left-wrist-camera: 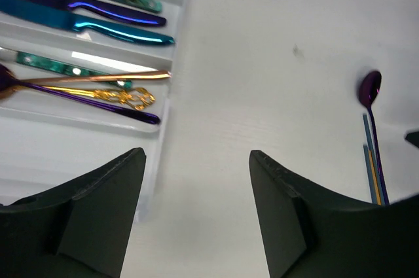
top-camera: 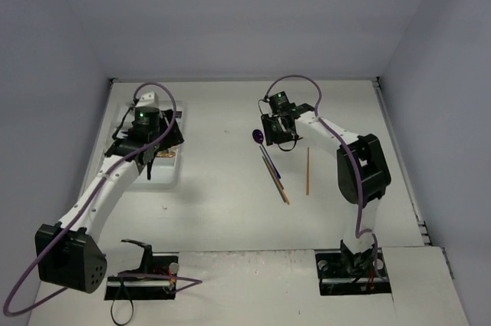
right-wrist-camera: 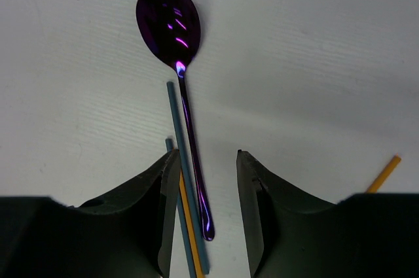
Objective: Sort the eating utensils into containers
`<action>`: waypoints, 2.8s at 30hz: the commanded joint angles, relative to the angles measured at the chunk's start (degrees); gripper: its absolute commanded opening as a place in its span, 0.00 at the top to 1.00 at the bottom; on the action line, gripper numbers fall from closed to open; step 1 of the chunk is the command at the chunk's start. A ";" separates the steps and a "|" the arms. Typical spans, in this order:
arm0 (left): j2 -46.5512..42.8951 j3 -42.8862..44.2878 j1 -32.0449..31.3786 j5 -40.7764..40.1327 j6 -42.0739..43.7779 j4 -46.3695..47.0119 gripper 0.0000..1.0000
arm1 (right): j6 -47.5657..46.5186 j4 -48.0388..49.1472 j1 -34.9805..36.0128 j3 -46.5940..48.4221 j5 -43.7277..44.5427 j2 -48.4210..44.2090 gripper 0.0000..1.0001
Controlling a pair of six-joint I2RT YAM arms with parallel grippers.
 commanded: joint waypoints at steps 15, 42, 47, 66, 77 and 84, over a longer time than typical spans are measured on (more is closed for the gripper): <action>-5.48 -2.23 -9.06 -1.41 -2.37 -1.02 0.37 | -0.29 0.81 3.43 9.54 7.48 12.04 0.80; 2.41 5.39 -15.99 9.95 -2.89 9.40 0.37 | -6.57 0.72 3.89 0.24 9.09 -7.00 1.00; 6.68 7.87 -17.99 13.18 -5.36 16.40 0.38 | -9.97 0.72 5.23 -2.21 1.85 -16.68 1.00; 17.79 17.90 -24.35 13.18 -6.58 24.86 0.47 | -9.44 0.90 7.76 -6.09 -7.77 -27.98 1.00; 20.85 19.28 -26.12 12.77 -6.28 24.37 0.80 | -9.15 0.96 7.81 -5.63 -8.91 -28.12 1.00; 19.53 18.92 -26.18 10.38 -3.64 24.07 1.00 | -8.47 1.07 7.99 -5.60 -8.97 -27.79 0.98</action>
